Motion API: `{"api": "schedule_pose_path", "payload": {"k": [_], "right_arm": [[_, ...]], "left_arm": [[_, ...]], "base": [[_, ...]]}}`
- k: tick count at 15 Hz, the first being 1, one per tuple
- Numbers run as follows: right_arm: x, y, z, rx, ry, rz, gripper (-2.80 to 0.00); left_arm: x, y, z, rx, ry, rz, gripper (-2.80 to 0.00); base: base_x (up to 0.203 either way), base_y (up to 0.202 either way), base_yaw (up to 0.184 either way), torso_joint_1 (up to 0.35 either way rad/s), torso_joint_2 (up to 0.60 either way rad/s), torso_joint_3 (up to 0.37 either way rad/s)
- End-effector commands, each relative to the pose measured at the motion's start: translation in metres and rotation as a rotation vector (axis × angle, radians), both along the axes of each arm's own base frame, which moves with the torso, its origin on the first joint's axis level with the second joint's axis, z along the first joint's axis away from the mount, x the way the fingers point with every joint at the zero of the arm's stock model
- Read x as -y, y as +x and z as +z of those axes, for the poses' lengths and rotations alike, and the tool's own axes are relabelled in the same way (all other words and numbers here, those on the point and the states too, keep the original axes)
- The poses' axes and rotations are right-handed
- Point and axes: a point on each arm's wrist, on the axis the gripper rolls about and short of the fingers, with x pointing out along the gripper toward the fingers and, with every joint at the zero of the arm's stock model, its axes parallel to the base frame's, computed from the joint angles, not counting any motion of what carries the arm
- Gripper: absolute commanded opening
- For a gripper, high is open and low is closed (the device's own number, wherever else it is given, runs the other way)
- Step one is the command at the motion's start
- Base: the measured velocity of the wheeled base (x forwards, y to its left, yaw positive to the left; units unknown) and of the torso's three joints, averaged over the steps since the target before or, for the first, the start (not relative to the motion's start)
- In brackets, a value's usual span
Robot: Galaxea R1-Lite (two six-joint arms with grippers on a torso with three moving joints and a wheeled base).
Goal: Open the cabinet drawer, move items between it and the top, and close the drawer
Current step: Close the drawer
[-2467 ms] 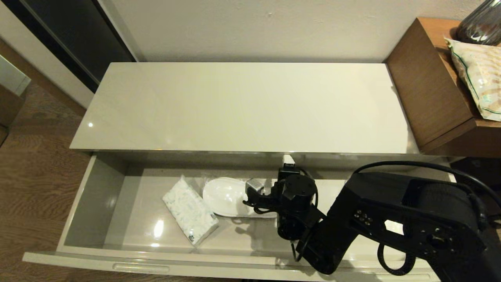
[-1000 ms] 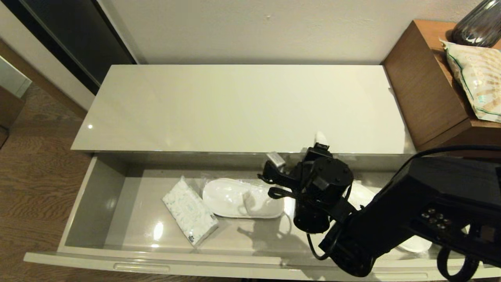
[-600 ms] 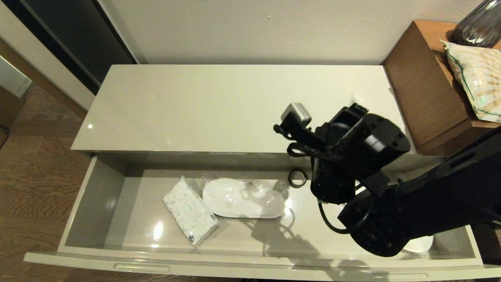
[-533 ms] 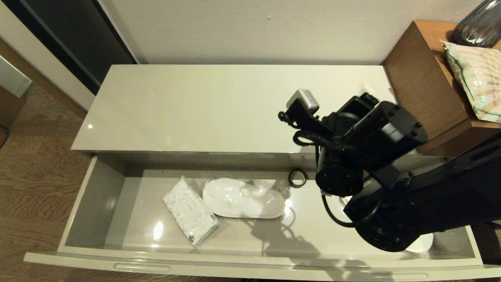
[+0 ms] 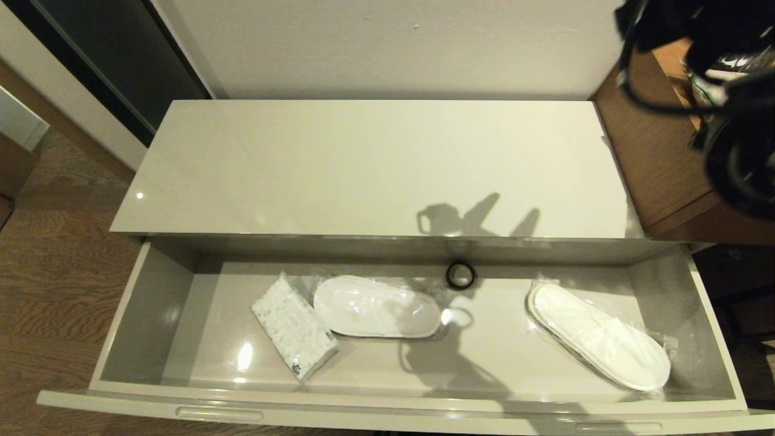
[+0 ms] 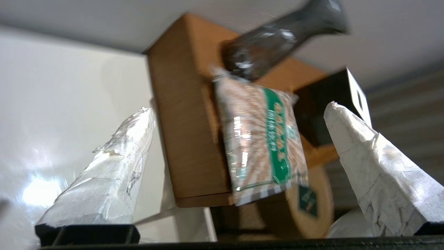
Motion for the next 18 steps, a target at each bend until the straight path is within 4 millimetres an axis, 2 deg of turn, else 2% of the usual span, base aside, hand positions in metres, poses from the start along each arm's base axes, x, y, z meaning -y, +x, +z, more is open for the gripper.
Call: {"api": "schedule_pose_path", "payload": {"k": [1, 3, 4, 6, 8, 9, 10, 14, 18], "right_arm": [[0.045, -0.046, 0.064, 0.137, 0.223, -0.014, 0.00], [0.084, -0.089, 0.089, 0.166, 0.323, 0.008, 0.00], [0.096, -0.111, 0.095, 0.162, 0.355, 0.068, 0.00], [0.110, -0.145, 0.100, 0.140, 0.411, 0.264, 0.00], [0.134, -0.170, 0.105, 0.122, 0.483, 0.468, 0.00], [0.154, -0.177, 0.106, 0.123, 0.527, 0.533, 0.00], [0.163, -0.180, 0.107, 0.128, 0.556, 0.556, 0.00], [0.152, -0.177, 0.106, 0.153, 0.595, 0.538, 0.00], [0.162, -0.175, 0.103, 0.189, 0.567, 0.392, 0.00]], "left_arm": [[0.000, 0.000, 0.000, -0.002, 0.000, 0.001, -2.80], [0.000, 0.000, 0.000, -0.002, 0.000, 0.001, -2.80], [0.000, 0.000, 0.000, -0.002, 0.000, 0.001, -2.80], [0.000, 0.000, 0.000, -0.002, 0.000, 0.001, -2.80], [0.000, 0.000, 0.000, -0.002, 0.000, 0.001, -2.80], [0.000, 0.000, 0.000, -0.002, 0.000, 0.001, -2.80], [0.000, 0.000, 0.000, -0.002, 0.000, 0.001, -2.80], [0.000, 0.000, 0.000, -0.002, 0.000, 0.001, -2.80], [0.000, 0.000, 0.000, -0.002, 0.000, 0.001, -2.80]], "base": [[0.000, 0.000, 0.000, 0.000, 0.00, 0.000], [0.000, 0.000, 0.000, 0.000, 0.00, 0.000], [0.000, 0.000, 0.000, 0.000, 0.00, 0.000], [0.000, 0.000, 0.000, 0.000, 0.00, 0.000], [0.000, 0.000, 0.000, 0.003, -0.03, -0.027], [0.000, 0.000, 0.000, 0.105, -0.28, -0.146], [0.000, 0.000, 0.000, 0.076, -0.19, -0.109], [0.000, 0.000, 0.000, 0.024, -0.05, -0.028], [0.000, 0.000, 0.000, 0.007, 0.00, 0.000]]}}
